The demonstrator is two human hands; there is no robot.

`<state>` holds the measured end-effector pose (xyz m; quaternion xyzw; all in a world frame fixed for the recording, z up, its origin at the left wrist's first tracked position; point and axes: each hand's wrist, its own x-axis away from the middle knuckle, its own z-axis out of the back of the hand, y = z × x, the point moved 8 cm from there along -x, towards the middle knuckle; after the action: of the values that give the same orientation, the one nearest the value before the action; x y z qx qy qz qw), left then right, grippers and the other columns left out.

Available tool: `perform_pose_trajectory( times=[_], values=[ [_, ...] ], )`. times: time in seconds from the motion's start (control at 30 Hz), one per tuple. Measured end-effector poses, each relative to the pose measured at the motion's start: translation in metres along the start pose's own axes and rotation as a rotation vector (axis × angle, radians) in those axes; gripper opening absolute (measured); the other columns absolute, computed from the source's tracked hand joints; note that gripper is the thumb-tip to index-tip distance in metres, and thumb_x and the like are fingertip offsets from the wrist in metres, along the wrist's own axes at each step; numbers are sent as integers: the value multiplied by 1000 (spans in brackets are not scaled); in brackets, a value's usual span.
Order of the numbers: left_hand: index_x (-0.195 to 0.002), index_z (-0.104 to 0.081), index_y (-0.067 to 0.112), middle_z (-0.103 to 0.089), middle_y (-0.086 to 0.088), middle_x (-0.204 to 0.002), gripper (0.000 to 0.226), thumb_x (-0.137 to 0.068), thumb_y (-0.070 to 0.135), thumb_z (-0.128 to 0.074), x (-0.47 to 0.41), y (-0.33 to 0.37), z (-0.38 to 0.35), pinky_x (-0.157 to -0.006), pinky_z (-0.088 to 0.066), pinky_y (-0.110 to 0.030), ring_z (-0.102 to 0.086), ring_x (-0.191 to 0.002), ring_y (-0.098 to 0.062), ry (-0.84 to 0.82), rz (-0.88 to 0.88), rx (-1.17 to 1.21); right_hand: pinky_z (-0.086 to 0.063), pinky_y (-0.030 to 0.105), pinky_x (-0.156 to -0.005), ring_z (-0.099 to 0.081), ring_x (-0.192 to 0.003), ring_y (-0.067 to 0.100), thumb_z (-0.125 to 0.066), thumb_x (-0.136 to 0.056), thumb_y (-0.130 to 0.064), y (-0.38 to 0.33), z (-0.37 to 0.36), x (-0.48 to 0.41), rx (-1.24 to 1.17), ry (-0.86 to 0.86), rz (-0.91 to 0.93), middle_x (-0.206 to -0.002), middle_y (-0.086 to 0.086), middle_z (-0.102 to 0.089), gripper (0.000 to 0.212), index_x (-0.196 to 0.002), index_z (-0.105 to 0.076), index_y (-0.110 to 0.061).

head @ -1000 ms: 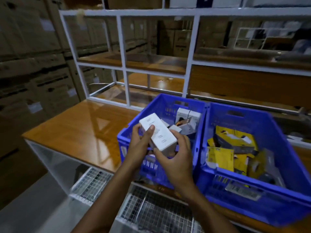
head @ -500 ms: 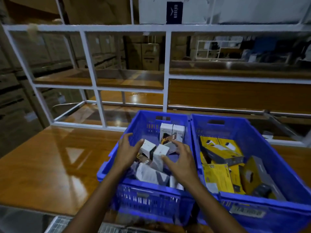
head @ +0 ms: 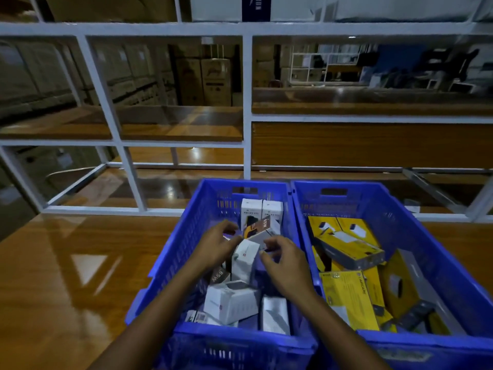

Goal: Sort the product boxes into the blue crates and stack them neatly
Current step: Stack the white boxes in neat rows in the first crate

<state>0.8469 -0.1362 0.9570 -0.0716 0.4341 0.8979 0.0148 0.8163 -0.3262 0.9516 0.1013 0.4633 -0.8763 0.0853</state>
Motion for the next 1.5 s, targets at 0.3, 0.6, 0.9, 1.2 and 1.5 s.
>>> perform_pose_trajectory(
  times=[0.3,0.6,0.9,1.2,1.5],
  values=[
    [-121,-58,18,-64,2,-111,32,-92,29,-66,-43,10,-10,-89,-50,-35,-60,-102,-16,1,-55,-97,-56,40,-79,-64,-98,20,-61,-90,-32,12,-4,-61,34,-42,-25,-119,-1,-62,44,-131,-47,-28],
    [-126,-53,20,-63,-1,-111,38,-91,31,-65,-76,-8,-25,-82,-51,-33,-62,-95,-17,-75,-69,-185,-57,38,-75,-63,-100,21,-58,-92,-14,12,-24,-99,9,35,-93,-116,1,-59,57,-144,-36,-23],
    [-110,-62,17,-68,-2,-104,34,-87,42,-64,-116,-31,-65,-76,-50,-30,-64,-96,-20,-326,-141,-305,-52,35,-73,-62,-93,22,-59,-94,-15,23,-27,-100,84,159,-142,-116,4,-58,54,-144,-39,-19],
    [-138,-47,19,-56,-10,-131,70,-77,50,-52,-125,-27,-125,-100,-44,-42,-54,-117,-34,-488,-383,-461,-50,30,-84,-60,-106,20,-52,-87,-10,22,-30,-100,222,213,-6,-123,-2,-59,51,-136,-51,-24],
    [-105,-65,13,-65,-14,-108,65,-62,59,-53,-166,-66,-147,-85,-54,-36,-64,-99,-32,-556,-227,-506,-51,33,-82,-60,-105,24,-57,-89,-13,26,-27,-104,280,262,19,-122,2,-59,44,-132,-54,-19]
  ],
)
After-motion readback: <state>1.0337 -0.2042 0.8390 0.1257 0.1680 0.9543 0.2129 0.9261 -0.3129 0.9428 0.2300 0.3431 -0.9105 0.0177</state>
